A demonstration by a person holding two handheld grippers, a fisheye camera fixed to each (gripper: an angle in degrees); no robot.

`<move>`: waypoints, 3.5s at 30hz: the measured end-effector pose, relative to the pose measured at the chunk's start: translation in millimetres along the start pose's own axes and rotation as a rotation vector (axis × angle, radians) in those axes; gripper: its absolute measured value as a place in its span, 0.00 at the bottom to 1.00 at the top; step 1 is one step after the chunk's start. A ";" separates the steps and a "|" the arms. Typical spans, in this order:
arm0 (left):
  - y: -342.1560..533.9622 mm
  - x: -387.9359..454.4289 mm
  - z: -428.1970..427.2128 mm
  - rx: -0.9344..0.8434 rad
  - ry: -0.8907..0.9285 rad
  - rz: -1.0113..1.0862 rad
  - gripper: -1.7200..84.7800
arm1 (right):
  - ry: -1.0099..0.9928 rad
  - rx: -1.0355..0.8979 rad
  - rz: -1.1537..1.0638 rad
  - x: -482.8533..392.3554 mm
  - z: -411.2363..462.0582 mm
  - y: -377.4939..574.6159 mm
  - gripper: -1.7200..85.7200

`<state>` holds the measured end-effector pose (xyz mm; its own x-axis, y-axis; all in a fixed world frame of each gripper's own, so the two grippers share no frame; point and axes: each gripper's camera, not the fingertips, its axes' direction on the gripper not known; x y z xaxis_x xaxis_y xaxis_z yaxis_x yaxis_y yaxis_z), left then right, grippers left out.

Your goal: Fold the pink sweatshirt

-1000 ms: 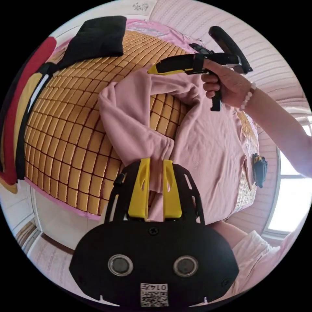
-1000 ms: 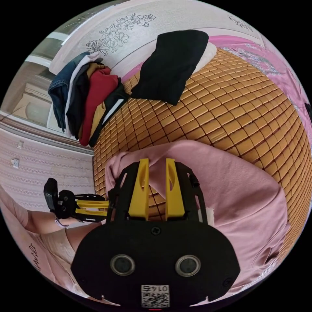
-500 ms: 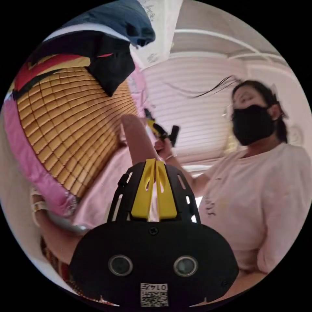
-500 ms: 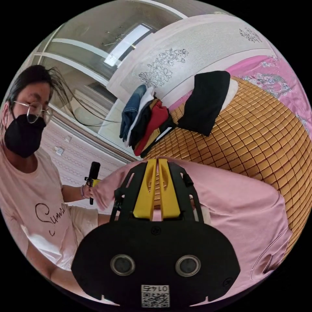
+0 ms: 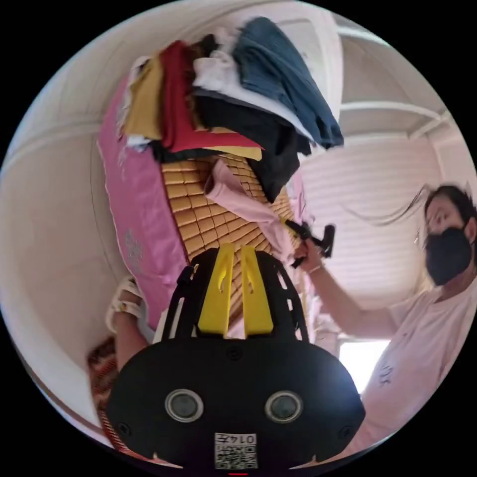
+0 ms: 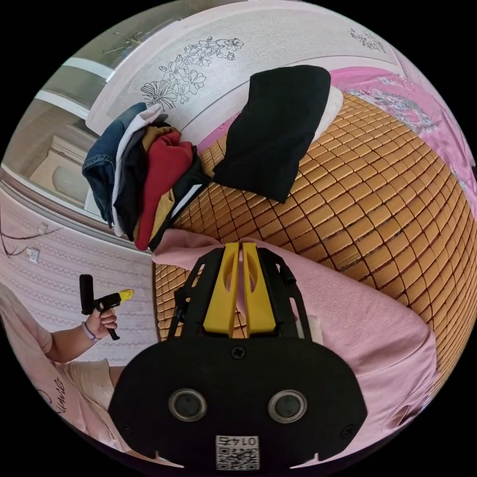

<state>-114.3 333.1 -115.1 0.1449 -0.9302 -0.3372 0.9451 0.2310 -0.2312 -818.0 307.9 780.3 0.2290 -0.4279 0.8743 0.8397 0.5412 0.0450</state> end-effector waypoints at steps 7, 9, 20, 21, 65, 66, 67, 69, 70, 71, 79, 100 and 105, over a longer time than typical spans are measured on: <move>-36.9 138.8 86.6 -0.031 -0.430 0.740 0.16 | -0.117 -0.029 -0.078 -28.2 -42.9 50.7 0.02; -33.0 138.9 145.3 -0.227 -0.519 0.805 0.16 | -0.136 -0.035 -0.097 -35.7 -51.6 59.8 0.02; -4.1 190.4 112.0 -0.487 -0.234 0.832 0.01 | -0.084 -0.039 -0.291 -79.9 -86.6 51.5 0.02; -14.3 194.5 91.1 -0.456 -0.209 0.811 0.01 | -0.080 -0.039 -0.303 -83.3 -85.8 47.8 0.02; 130.8 249.7 264.6 -0.518 -0.101 0.600 0.01 | 0.626 -0.400 0.376 -184.3 -263.5 372.0 0.05; 144.4 264.7 283.5 -0.567 -0.087 0.631 0.01 | 0.614 -0.419 0.397 -188.3 -267.5 384.7 0.05; 150.8 271.5 291.9 -0.586 -0.084 0.649 0.01 | 0.594 -0.429 0.448 -195.1 -273.7 406.9 0.05; 177.1 292.0 318.9 -0.629 -0.147 0.746 0.01 | 0.529 -0.431 0.516 -201.0 -274.7 432.0 0.04; 184.1 295.3 325.7 -0.650 -0.180 0.774 0.01 | 0.518 -0.425 0.552 -204.5 -274.3 443.7 0.04; 198.0 299.7 338.0 -0.692 -0.257 0.829 0.01 | 0.534 -0.347 0.568 -213.1 -285.0 449.3 0.03; 220.6 315.5 347.6 -0.746 -0.314 0.945 0.01 | 0.468 -0.184 0.680 -230.3 -326.0 464.9 0.02; 261.9 263.8 265.8 -0.430 -0.294 1.138 0.01 | 0.533 0.172 0.720 -323.7 -367.8 498.9 0.01; 248.1 218.9 216.5 -0.336 -0.141 0.964 0.01 | 0.509 0.286 0.836 -351.2 -376.8 510.6 0.01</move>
<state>215.3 125.0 -48.6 0.8515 -0.3277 -0.4094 0.2815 0.9443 -0.1702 -284.1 461.7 314.1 0.9265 -0.0546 0.3722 0.1810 0.9321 -0.3138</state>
